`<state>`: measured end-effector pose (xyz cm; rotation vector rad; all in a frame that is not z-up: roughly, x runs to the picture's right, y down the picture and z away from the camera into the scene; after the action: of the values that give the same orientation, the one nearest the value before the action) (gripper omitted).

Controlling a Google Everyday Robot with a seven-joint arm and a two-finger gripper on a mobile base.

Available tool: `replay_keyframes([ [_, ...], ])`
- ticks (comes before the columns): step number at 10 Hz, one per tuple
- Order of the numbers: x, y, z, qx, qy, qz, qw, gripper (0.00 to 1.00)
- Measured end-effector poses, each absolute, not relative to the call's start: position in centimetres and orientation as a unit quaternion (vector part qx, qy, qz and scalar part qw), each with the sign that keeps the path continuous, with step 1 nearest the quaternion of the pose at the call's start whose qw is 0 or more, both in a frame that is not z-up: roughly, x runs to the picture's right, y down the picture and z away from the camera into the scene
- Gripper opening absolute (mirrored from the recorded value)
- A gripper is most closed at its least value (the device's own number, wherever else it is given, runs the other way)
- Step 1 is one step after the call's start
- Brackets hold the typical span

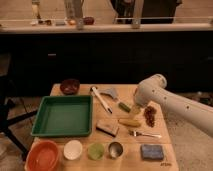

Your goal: Place pepper in red bowl

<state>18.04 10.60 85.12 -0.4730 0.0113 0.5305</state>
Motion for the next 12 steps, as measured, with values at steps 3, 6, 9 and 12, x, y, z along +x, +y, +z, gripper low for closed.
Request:
replay_keyframes([
  [3,17.7,10.5,86.8,-0.221,0.009,0.272,0.937,0.80],
  [6,17.9,11.0,88.3,-0.222,0.006,0.283,0.933,0.62],
  [9,18.4,11.5,89.5,-0.228,0.007,0.289,0.930,0.48],
  [12,18.6,12.2,90.3,-0.238,0.010,0.292,0.926,0.48],
])
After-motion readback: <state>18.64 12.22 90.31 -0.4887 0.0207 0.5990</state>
